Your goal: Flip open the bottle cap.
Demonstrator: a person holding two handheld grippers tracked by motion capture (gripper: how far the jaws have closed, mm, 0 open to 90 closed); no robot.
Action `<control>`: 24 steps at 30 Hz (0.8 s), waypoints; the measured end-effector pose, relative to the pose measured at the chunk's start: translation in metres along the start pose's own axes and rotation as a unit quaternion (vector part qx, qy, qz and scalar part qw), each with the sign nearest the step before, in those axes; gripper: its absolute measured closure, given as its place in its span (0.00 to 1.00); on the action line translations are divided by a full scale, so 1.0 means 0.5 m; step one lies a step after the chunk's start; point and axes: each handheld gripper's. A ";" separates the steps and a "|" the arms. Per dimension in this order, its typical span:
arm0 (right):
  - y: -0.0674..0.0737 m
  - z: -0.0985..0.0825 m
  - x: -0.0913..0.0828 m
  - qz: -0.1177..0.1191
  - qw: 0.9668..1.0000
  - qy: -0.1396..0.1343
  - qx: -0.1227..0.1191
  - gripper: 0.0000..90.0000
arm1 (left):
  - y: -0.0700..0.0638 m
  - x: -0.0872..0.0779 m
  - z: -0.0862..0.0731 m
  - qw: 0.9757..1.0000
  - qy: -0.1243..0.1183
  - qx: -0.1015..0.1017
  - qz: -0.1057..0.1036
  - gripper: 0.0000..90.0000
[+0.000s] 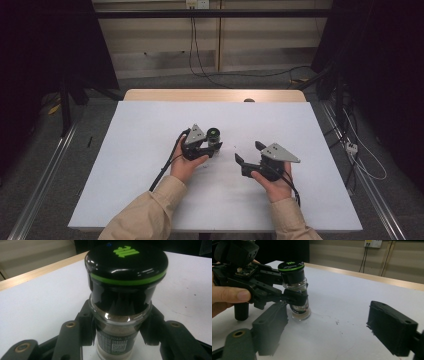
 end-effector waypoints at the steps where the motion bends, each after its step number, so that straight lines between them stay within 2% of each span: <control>1: 0.001 0.003 0.003 0.000 1.000 0.002 0.000 0.20 | 0.000 0.000 0.000 1.000 -0.001 -0.002 0.000 0.59; 5: 0.005 0.017 0.011 0.004 1.000 0.005 0.001 0.28 | -0.001 0.000 0.000 1.000 -0.001 -0.001 0.001 0.59; 8: 0.006 0.023 0.018 0.020 1.000 0.006 0.016 0.35 | 0.000 0.000 0.000 1.000 0.000 0.001 0.001 0.59; 14: 0.008 0.038 0.028 0.020 1.000 0.013 0.005 0.51 | -0.002 -0.001 0.001 1.000 0.001 0.003 0.002 0.59; 19: 0.008 0.044 0.037 0.023 0.999 0.017 0.015 0.61 | -0.001 -0.001 0.000 1.000 0.001 0.002 0.001 0.60; 24: 0.004 0.052 0.044 0.022 0.999 0.022 0.008 0.75 | -0.002 -0.001 0.001 1.000 0.002 0.003 0.001 0.60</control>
Point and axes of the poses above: each handheld gripper's, and its own axes: x roughly forward along the jaws, z roughly out of its top, y roughly to its left, and after that the axes turned 11 degrees about y, right-handed
